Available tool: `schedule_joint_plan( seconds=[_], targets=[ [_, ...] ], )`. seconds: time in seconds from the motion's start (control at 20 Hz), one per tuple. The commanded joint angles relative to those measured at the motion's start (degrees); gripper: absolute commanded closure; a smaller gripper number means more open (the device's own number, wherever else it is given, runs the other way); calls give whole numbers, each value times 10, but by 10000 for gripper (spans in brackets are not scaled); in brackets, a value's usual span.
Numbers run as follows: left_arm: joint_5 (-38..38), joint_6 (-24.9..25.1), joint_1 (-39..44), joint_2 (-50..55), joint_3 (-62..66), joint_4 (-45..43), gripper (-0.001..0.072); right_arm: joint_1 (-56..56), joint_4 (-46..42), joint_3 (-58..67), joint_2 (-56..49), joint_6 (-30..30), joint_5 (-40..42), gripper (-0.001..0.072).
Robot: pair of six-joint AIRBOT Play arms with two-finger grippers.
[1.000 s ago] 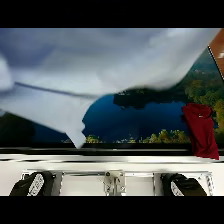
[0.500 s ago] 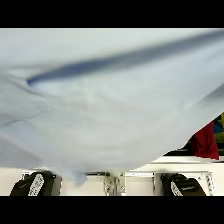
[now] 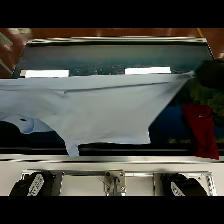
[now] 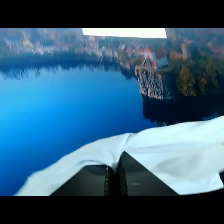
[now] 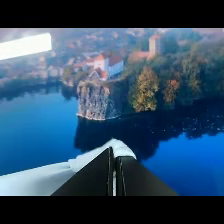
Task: Fold the shirts.
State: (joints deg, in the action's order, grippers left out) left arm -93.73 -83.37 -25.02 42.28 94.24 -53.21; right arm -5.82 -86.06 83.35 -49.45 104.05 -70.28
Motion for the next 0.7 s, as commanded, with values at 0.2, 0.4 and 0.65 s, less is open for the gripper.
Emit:
schedule_joint_plan(
  seconds=[0.2, 0.4, 0.65],
  targets=[
    [254, 150, 61, 158, -192, 35, 668, 0, -8, -49, -269, 18, 311, 654],
    [392, 197, 93, 283, -192, 36, 668, 0, -8, -49, -353, 39, 419, 653],
    [466, 197, 112, 403, -192, 77, 668, 0, -8, -49, -412, 40, 444, 653]
  ],
)
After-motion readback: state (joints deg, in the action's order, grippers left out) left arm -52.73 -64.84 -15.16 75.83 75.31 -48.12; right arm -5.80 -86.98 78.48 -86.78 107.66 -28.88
